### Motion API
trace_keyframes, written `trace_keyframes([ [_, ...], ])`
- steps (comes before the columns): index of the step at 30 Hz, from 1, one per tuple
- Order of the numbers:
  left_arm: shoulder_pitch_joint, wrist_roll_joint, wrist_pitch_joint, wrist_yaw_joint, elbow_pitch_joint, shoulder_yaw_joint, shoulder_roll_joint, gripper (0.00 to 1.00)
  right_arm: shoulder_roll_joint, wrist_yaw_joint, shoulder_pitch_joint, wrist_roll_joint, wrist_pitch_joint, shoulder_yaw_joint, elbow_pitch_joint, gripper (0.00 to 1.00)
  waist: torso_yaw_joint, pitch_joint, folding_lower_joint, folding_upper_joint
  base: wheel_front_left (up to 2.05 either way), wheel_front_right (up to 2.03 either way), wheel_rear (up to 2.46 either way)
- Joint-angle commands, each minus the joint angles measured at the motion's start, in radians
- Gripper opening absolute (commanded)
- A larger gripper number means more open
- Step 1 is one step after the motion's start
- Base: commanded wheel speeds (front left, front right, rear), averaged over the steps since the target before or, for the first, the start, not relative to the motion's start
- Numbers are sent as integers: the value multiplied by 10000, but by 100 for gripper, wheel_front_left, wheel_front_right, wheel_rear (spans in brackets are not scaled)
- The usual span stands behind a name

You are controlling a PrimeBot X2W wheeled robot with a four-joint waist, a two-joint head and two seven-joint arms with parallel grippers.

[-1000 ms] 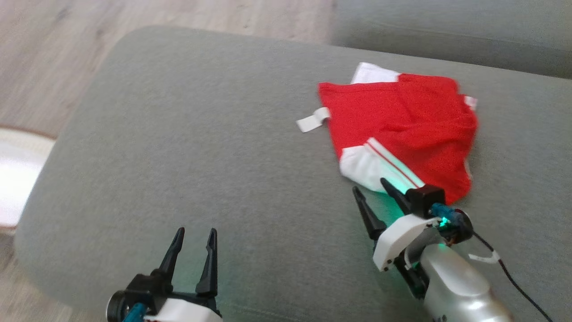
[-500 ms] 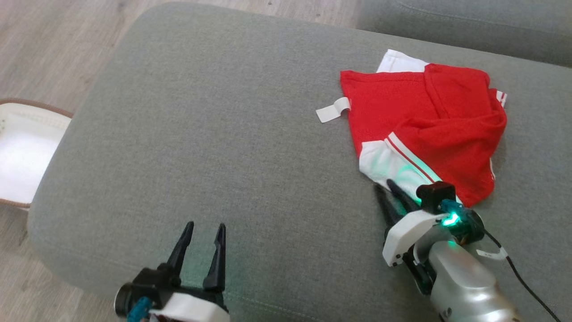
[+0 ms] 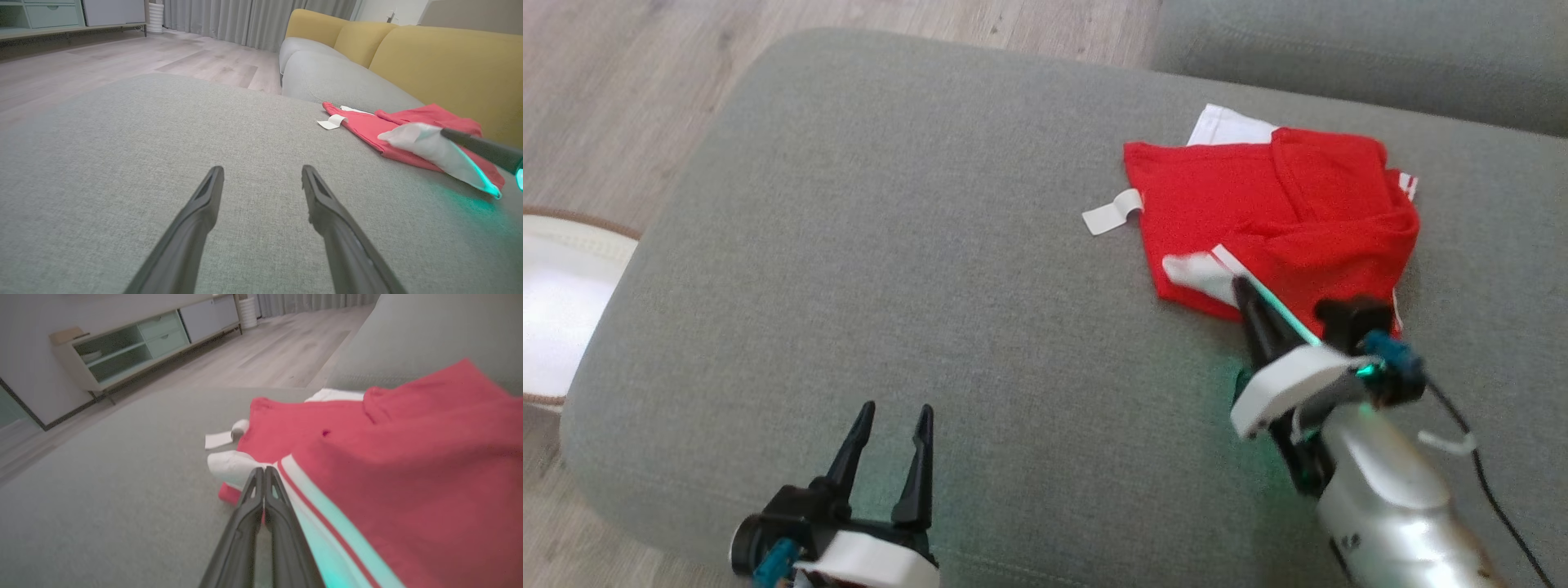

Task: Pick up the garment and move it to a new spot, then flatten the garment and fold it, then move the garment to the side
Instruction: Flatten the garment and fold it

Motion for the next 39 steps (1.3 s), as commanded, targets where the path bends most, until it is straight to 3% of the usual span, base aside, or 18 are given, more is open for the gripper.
trace_keyframes([
  [1,-100,-89,-53,-15,-249,378,-7,100,97,-7,-156,-6,-65,-58,-647,0,-46,-135,-1,0,0,0,0],
  [12,591,-209,-53,34,-263,817,-7,100,-55,-7,-547,-849,-65,-2598,-4517,0,-902,-1182,-1,0,0,0,0],
  [16,782,-301,-53,54,-309,911,-7,100,-185,-7,-299,-737,-65,-3689,-4972,0,-1344,-1371,-1,0,0,0,0],
  [19,871,-377,-53,72,-334,895,-7,100,-193,-7,357,-664,-65,-4567,-4658,0,-1638,-1413,-1,0,0,0,0],
  [20,911,-411,-53,71,-311,860,-7,100,-144,-7,943,-788,-65,-5208,-3992,39,-1802,-1396,-1,0,0,0,0],
  [21,911,-427,-53,76,-304,844,-7,100,-109,-7,1182,-864,-65,-5549,-3769,100,-1870,-1366,-1,0,0,0,0],
  [24,853,-444,-53,82,-267,787,-7,100,-9,-7,1923,-1337,-65,-6397,-3280,100,-2007,-1265,-1,0,0,0,0],
  [27,786,-419,-53,67,-250,775,-7,100,67,-7,2499,-1690,-65,-6528,-3185,100,-2068,-1195,-1,0,0,0,0],
  [39,359,-362,-53,29,-209,899,-7,100,95,-7,2838,-1298,-65,-4493,-3805,100,-2333,-864,-1,0,0,0,0],
])
